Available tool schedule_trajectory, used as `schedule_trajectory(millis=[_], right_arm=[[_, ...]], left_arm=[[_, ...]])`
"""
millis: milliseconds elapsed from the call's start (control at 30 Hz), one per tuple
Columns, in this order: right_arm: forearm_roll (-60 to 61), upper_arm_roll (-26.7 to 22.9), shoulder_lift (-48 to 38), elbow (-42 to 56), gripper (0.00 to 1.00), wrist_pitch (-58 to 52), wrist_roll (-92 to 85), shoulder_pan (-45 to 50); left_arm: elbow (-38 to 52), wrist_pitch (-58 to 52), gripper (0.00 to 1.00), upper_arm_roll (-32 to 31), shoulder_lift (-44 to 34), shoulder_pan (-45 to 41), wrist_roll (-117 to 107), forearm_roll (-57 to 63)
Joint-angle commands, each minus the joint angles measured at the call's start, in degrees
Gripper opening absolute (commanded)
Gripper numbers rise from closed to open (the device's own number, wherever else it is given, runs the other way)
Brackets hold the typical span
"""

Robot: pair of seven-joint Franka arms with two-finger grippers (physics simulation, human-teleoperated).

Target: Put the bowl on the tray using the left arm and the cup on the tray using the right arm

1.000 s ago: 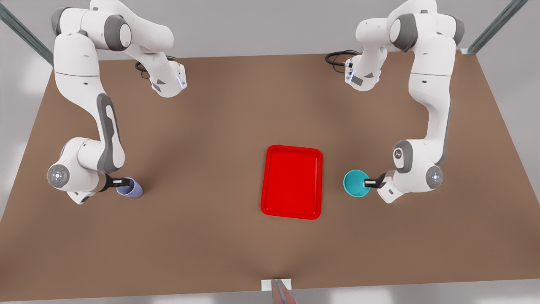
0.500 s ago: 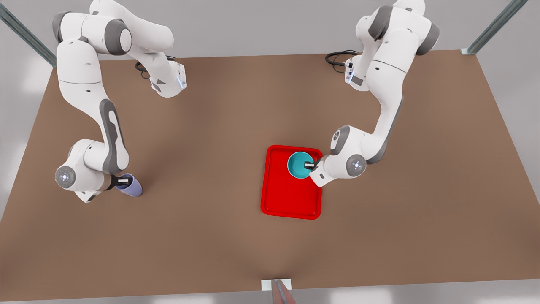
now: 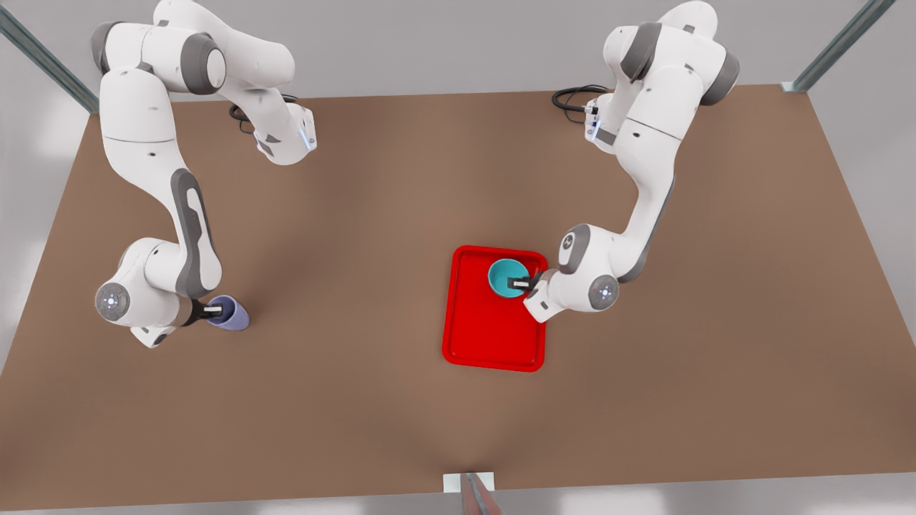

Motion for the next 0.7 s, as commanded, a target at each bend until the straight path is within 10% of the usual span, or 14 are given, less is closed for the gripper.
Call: schedule_trajectory(millis=[0, 300, 667], right_arm=[[-0.4, 0.0, -0.2, 0.0, 0.21, 0.0, 0.2, 0.0], [1.0, 4.3, -3.0, 2.4, 0.21, 0.1, -0.2, 7.6], [-0.9, 19.7, 9.0, 27.3, 0.21, -9.1, 45.0, 22.8]], left_arm=[[0.0, -0.3, 1.00, 0.0, -0.2, 0.0, -0.4, 3.5], [18.1, -22.2, 1.00, 13.5, -9.3, 0.1, -0.2, 28.3], [19.3, -28.6, 1.00, 10.9, -19.1, 7.3, -1.3, 29.3]])
